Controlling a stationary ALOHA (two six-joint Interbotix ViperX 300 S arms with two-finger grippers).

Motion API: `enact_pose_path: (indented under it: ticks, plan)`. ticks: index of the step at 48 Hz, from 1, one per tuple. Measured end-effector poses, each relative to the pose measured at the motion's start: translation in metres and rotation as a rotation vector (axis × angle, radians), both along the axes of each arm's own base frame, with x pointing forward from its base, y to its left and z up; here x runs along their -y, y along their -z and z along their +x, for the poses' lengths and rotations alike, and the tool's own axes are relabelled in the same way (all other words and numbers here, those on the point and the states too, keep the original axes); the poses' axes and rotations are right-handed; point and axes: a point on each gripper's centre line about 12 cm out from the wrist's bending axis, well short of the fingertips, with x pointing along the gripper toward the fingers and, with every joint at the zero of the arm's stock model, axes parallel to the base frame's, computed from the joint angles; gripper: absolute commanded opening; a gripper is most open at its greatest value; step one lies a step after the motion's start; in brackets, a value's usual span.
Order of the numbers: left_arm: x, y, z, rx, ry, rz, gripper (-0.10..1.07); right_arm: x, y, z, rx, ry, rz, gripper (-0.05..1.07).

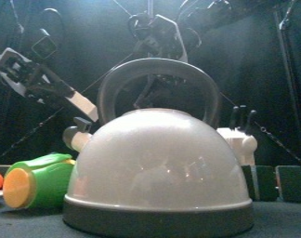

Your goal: Place rice on stove

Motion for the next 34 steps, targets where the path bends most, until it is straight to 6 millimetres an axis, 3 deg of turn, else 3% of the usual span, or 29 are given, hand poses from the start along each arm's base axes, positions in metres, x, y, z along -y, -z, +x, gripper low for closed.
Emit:
enact_pose_path:
  ticks: [8,17,34]
  plan:
    - [0.001,0.009,-0.021,-0.034,-0.049,0.034,0.61,0.005,-0.002,-0.004,0.027,0.007,0.009,0.98]
    - [-0.004,0.007,-0.028,-0.054,-0.122,0.047,0.61,0.007,0.000,-0.005,0.028,0.008,0.010,0.98]
    - [-0.002,0.036,-0.040,-0.243,-0.297,-0.163,0.61,0.008,0.010,-0.011,0.004,-0.002,-0.006,0.98]
